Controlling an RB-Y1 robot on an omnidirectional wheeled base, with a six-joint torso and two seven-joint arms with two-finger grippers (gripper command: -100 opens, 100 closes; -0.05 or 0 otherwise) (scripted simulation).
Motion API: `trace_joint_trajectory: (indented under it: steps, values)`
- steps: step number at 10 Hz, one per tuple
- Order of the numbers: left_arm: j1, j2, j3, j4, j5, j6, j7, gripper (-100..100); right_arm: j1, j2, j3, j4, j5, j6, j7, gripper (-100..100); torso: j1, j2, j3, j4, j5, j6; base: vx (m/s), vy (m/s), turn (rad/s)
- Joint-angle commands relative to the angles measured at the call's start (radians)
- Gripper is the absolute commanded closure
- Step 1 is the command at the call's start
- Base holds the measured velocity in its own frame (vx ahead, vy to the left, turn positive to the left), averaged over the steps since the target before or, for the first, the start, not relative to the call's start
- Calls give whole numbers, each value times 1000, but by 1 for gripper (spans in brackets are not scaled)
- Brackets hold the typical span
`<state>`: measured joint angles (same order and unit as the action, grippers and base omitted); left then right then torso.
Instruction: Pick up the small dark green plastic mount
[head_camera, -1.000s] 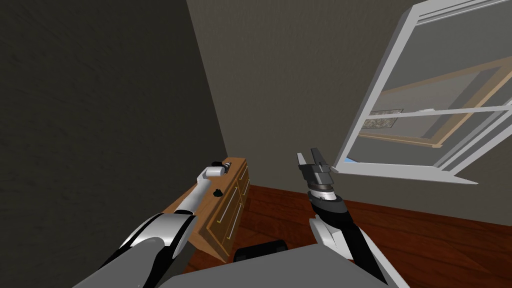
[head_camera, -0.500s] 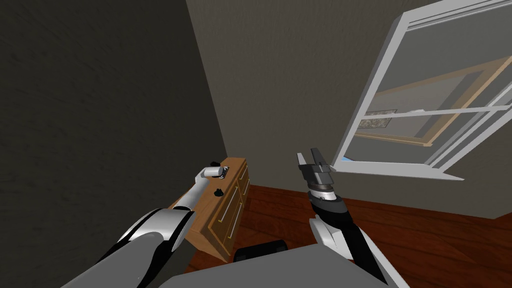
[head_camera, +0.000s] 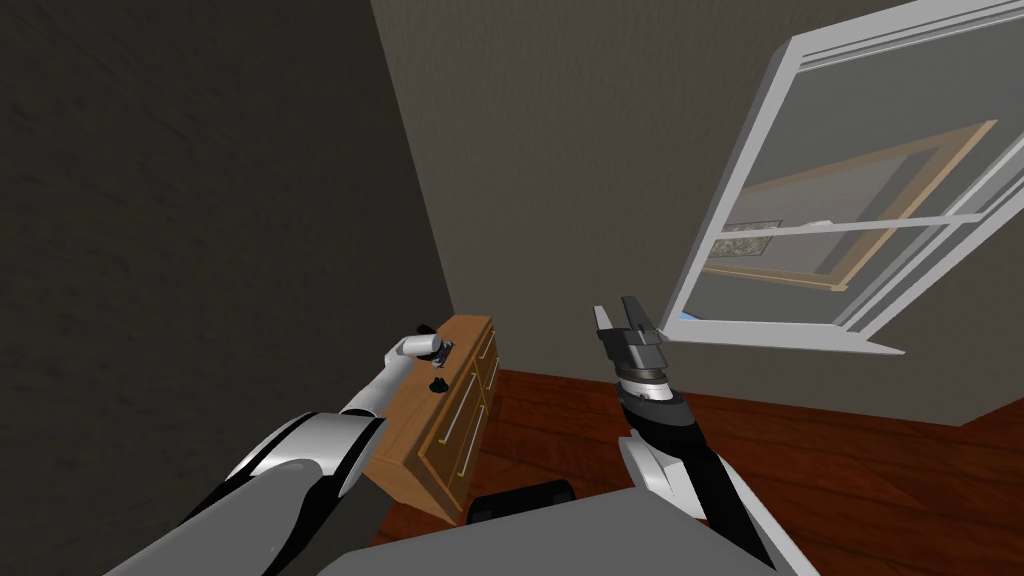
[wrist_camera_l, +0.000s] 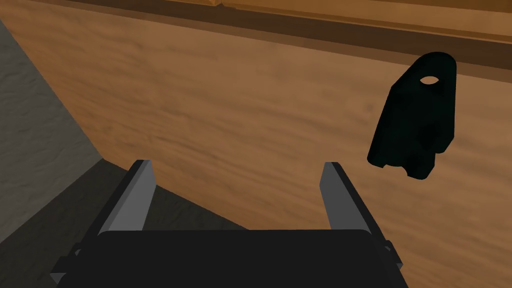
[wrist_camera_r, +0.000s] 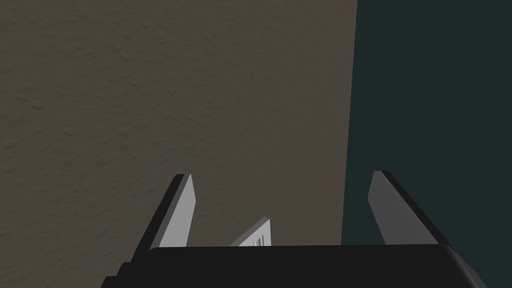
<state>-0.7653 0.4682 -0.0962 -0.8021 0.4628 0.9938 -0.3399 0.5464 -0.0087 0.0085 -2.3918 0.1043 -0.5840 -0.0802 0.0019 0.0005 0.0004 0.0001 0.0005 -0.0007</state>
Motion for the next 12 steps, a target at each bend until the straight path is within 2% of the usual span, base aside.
trace_joint_trajectory:
  steps: [1, 2, 3, 4, 5, 6, 7, 9, 11, 12]
  values:
    - [-15, 5, -6, 50, 16, 20, -7, -100, 0, 0, 0, 0, 0, 0, 0, 0, 0, 0, 0, 0, 0, 0, -10, 31, -44]
    - [-15, 5, -6, 57, 16, 20, -7, -100, 0, 0, 0, 0, 0, 0, 0, 0, 0, 0, 0, 0, 0, 0, -4, 18, -2]
    - [-28, 21, -16, 99, 49, 66, -13, -100, 0, 0, 0, 0, 0, 0, 0, 0, -1, 0, 0, 0, 0, 0, 3, 23, -61]
    - [-28, 21, -16, 107, 49, 66, -13, -100, 0, 0, 0, 0, 0, 0, 0, 0, 0, -1, 0, 0, 0, 0, 2, 28, -30]
    - [-38, 37, -27, 139, 79, 109, -17, -100, 0, 0, 0, 0, 0, 0, 0, 0, 0, -1, 0, 0, 0, 0, -1, 35, -51]
    - [-38, 37, -27, 152, 79, 109, -17, -100, 0, 0, 0, 0, 0, 0, 0, 0, 0, -1, 0, 0, 0, 0, 1, 31, -42]
    - [-45, 50, -37, 193, 108, 148, -22, -100, 0, 0, 0, 0, 0, 0, 0, 0, 0, -1, 0, 0, 0, 0, 13, 32, -64]
    - [-45, 50, -37, 193, 108, 148, -22, -100, 0, 0, 0, 0, 0, 0, 0, 0, 0, -1, -1, 0, 0, 0, 9, 19, -11]
    - [-52, 72, -56, 263, 159, 206, -29, -100, 0, 0, 0, 0, 0, 0, 0, 0, -1, -2, -1, 0, 0, 0, 28, 20, -90]
    - [-52, 72, -56, 263, 159, 213, -29, -100, 0, 0, 0, 0, 0, 0, 0, 0, 0, -3, -2, -1, 0, 0, 41, 23, -28]
